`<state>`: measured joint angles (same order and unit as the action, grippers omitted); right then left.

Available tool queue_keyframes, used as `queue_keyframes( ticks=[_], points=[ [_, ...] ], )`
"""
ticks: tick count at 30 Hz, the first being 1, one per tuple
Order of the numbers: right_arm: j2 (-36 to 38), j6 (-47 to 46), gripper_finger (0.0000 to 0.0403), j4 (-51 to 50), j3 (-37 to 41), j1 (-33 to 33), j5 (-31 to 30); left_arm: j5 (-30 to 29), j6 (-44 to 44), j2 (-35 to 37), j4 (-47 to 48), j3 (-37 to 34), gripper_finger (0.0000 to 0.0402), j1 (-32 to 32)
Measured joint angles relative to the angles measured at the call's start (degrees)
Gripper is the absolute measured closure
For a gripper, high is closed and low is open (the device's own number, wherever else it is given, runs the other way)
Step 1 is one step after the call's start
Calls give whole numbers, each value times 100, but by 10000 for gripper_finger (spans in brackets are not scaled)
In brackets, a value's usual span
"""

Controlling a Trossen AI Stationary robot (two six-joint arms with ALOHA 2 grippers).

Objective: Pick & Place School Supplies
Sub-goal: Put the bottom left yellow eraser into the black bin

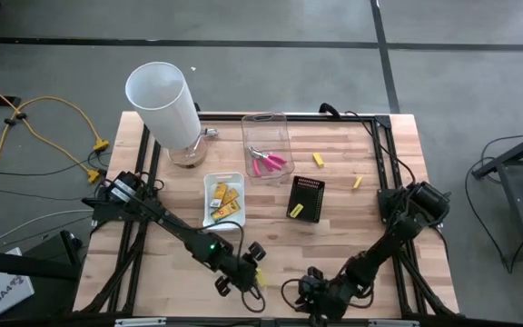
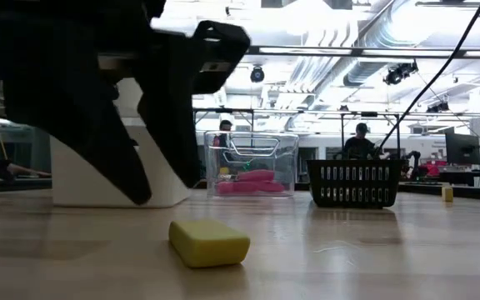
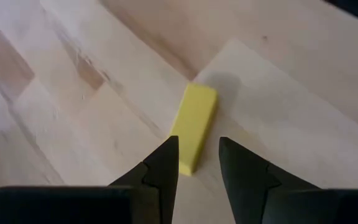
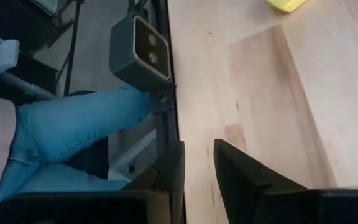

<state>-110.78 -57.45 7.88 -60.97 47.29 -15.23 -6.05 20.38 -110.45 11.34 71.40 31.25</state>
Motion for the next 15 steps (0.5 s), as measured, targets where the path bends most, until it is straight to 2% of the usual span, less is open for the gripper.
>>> queue_keyframes(
  ticks=[4,15],
  points=[
    [0,0,325,8,0,34,11,169,343,0,-43,0,291,-89],
    [2,0,325,191,-4,39,57,282,333,0,-531,0,291,-187]
  ],
)
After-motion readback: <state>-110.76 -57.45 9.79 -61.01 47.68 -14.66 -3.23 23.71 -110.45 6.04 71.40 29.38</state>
